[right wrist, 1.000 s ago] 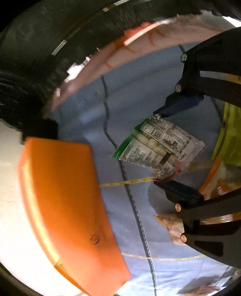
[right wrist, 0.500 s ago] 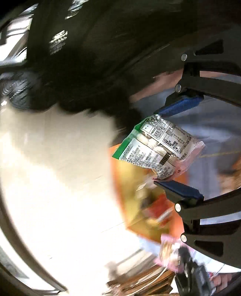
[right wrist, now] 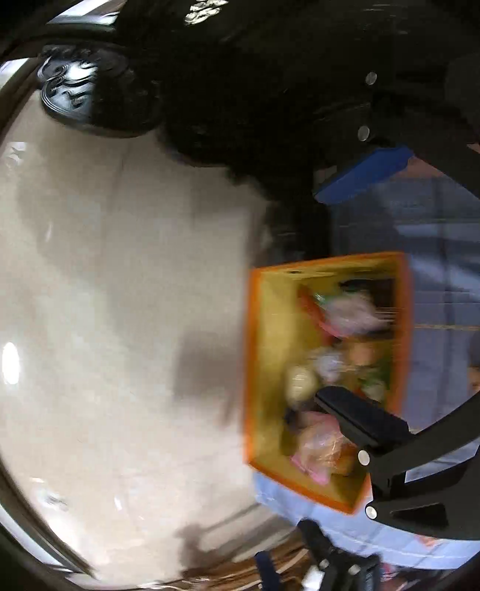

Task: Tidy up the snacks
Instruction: 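Drop the cookie bag and white-green pack into the orange box with both grippers, then grasp a round biscuit bag with the left gripper while the right gripper grasps a tan pastry pack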

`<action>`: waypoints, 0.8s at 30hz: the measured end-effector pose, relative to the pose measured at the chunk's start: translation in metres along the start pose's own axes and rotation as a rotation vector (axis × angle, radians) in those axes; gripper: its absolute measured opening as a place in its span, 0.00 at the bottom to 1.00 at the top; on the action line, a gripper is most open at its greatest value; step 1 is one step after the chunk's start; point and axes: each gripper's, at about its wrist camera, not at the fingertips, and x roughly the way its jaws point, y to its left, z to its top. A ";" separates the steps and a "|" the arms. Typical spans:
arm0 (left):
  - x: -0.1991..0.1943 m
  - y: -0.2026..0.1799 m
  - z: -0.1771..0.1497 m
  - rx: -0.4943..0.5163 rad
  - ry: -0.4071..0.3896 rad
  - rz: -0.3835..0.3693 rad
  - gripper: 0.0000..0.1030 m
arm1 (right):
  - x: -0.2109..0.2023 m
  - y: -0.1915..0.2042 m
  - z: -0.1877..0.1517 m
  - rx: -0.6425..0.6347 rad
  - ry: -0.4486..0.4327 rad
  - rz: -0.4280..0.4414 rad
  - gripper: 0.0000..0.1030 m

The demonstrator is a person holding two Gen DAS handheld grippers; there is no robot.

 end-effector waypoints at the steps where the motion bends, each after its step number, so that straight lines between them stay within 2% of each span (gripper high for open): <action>1: -0.005 0.007 -0.021 -0.011 0.023 0.004 0.96 | 0.000 0.004 -0.012 -0.006 0.024 0.014 0.96; 4: -0.018 0.030 -0.094 -0.054 0.109 0.044 0.96 | -0.002 0.036 -0.075 -0.045 0.145 0.087 0.96; 7: -0.029 0.046 -0.170 -0.097 0.189 0.102 0.96 | 0.007 0.079 -0.137 -0.136 0.254 0.119 0.96; 9: -0.035 0.057 -0.208 -0.102 0.218 0.058 0.96 | 0.033 0.095 -0.166 -0.199 0.328 0.118 0.96; 10: -0.036 0.061 -0.226 -0.086 0.230 0.049 0.96 | 0.046 0.107 -0.181 -0.251 0.355 0.087 0.96; 12: -0.035 0.068 -0.246 -0.047 0.236 0.062 0.96 | 0.055 0.116 -0.191 -0.274 0.365 0.058 0.96; 14: -0.030 0.072 -0.253 -0.050 0.236 0.063 0.96 | 0.067 0.116 -0.198 -0.203 0.403 0.067 0.96; 17: -0.013 0.084 -0.258 -0.127 0.249 0.009 0.96 | 0.078 0.110 -0.200 -0.098 0.432 0.074 0.96; 19: 0.002 0.087 -0.266 -0.157 0.274 -0.032 0.96 | 0.083 0.112 -0.197 -0.082 0.435 0.067 0.96; 22: 0.023 0.090 -0.275 -0.143 0.310 -0.062 0.96 | 0.086 0.114 -0.193 -0.093 0.435 0.051 0.96; 24: 0.028 0.095 -0.280 -0.157 0.286 -0.097 0.96 | 0.088 0.115 -0.191 -0.082 0.438 0.044 0.96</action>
